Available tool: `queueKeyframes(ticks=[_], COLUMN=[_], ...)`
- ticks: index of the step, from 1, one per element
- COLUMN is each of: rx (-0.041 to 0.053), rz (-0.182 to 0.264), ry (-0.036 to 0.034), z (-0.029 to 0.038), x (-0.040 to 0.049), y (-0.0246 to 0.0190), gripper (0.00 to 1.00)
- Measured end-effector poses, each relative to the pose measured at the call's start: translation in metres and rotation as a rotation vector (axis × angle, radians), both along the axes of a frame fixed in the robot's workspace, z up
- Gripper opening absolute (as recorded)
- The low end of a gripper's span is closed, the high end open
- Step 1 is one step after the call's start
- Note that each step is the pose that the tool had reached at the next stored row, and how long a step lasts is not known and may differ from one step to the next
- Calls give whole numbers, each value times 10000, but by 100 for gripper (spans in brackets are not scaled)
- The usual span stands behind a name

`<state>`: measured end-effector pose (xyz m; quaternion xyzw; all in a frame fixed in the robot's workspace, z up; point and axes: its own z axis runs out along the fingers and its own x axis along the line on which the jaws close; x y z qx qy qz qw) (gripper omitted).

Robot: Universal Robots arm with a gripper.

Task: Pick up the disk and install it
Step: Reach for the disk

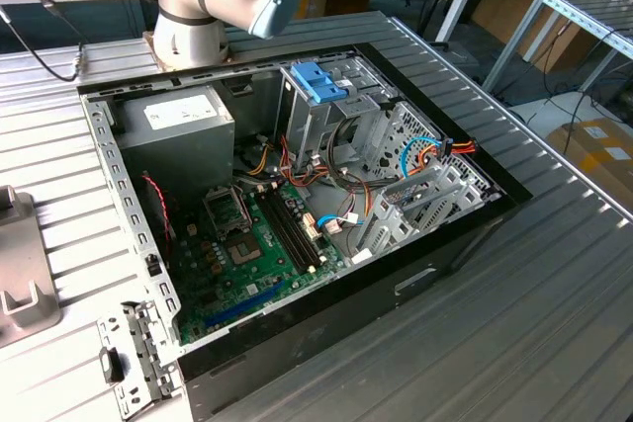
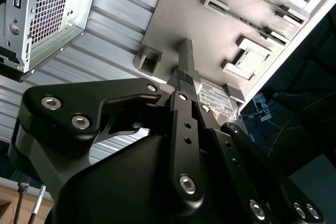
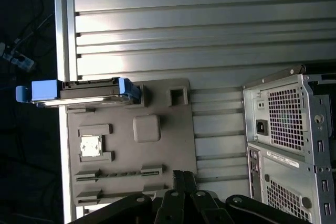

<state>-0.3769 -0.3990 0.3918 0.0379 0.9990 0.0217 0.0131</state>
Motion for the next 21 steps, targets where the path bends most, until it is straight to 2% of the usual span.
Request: queueKeyframes(ticks=[21], rx=[-1], rz=[0], ry=[1], z=[-1], x=[-128], y=[0], gripper=[10])
